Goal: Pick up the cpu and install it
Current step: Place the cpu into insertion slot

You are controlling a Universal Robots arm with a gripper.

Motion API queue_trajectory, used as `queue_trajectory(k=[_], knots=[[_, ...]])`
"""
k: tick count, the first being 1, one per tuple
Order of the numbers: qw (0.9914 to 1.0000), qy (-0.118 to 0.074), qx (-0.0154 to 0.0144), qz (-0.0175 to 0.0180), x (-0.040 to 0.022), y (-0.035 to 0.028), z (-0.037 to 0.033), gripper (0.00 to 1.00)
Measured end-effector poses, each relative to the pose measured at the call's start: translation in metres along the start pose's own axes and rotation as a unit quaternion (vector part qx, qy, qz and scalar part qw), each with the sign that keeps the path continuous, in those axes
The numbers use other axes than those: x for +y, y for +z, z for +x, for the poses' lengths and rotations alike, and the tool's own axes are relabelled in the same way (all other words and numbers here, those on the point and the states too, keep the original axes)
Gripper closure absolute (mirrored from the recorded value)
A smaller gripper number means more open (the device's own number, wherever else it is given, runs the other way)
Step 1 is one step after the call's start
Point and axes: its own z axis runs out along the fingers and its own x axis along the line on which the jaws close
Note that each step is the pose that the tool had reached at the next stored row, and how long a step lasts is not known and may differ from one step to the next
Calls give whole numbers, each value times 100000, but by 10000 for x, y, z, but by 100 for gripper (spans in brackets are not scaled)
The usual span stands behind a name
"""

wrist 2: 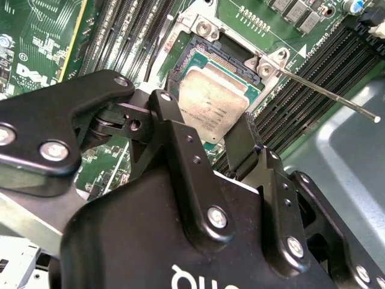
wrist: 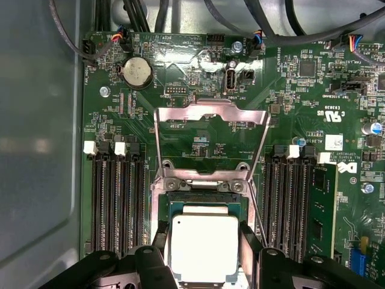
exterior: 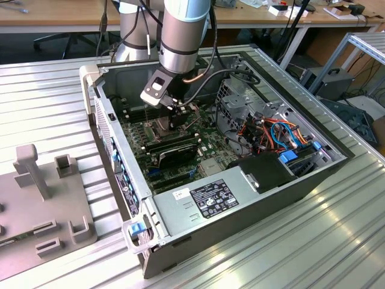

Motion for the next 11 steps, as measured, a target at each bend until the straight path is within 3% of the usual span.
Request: queue_trajectory(k=[4,11], knots=[[100000,10,18,-14,1,10,1,45],[100000,1,-8,5,0,83,0,45]])
